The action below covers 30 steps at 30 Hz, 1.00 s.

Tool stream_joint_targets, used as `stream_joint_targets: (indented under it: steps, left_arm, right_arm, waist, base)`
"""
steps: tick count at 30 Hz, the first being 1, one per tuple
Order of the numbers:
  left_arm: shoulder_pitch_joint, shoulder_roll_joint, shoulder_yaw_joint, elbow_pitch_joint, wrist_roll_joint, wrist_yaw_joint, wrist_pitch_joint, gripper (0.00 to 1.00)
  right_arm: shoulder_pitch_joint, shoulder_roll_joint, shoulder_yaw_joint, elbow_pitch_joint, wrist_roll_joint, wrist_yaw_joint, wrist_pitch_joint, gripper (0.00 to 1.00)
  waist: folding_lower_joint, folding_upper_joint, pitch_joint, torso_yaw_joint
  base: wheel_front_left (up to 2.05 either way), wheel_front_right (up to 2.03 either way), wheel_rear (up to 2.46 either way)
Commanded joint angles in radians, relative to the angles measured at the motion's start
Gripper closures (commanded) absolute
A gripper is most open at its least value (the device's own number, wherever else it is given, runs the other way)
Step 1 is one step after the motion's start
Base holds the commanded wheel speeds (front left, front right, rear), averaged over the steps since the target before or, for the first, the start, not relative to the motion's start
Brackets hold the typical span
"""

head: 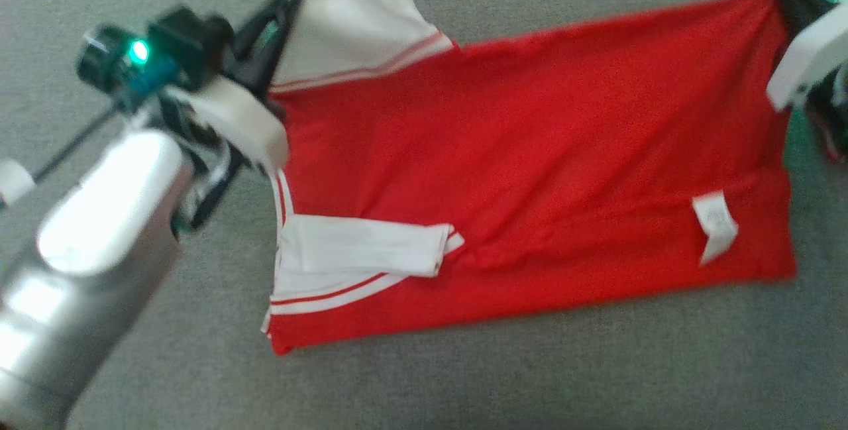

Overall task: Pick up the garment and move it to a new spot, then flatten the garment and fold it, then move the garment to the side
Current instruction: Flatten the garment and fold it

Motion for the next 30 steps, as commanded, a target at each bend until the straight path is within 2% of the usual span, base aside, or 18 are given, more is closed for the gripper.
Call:
stream_joint_targets:
  steps: [1,6,11,17,23,30]
  left_arm:
    - [-0.089,0.043,0.058,-0.005,0.017,-0.003,-0.013,1.00]
    - [-0.221,0.031,0.073,0.112,0.046,-0.032,-0.049,1.00]
    - [-0.322,0.001,0.060,0.233,0.087,-0.064,-0.106,1.00]
    - [-0.415,-0.073,0.051,0.413,0.114,-0.079,-0.215,1.00]
    - [-0.413,-0.116,0.016,0.508,0.118,-0.114,-0.268,1.00]
    - [-0.323,-0.097,-0.034,0.491,0.098,-0.145,-0.274,1.00]
  right_arm:
    - [-0.040,-0.028,0.012,-0.041,0.020,-0.001,-0.022,1.00]
    - [-0.129,-0.032,0.057,-0.061,0.061,-0.001,-0.080,1.00]
    - [-0.193,-0.021,0.089,-0.028,0.080,-0.001,-0.129,1.00]
    - [-0.246,-0.010,0.159,0.044,0.098,-0.001,-0.188,1.00]
    - [-0.241,-0.039,0.228,0.086,0.156,-0.001,-0.218,1.00]
    - [-0.166,-0.117,0.324,0.052,0.267,-0.001,-0.212,1.00]
  waist:
    - [0.0000,0.0000,0.013,-0.013]
    - [0.0000,0.0000,0.047,-0.037]
    - [0.0000,0.0000,0.069,-0.045]
    - [0.0000,0.0000,0.077,-0.034]
    - [0.0000,0.0000,0.059,-0.010]
    - [0.0000,0.0000,0.007,0.013]
  base:
    - [0.00,0.00,0.00]
    - [0.00,0.00,0.00]
    - [0.00,0.00,0.00]
    - [0.00,0.00,0.00]
    - [0.00,0.00,0.00]
    - [0.00,0.00,0.00]
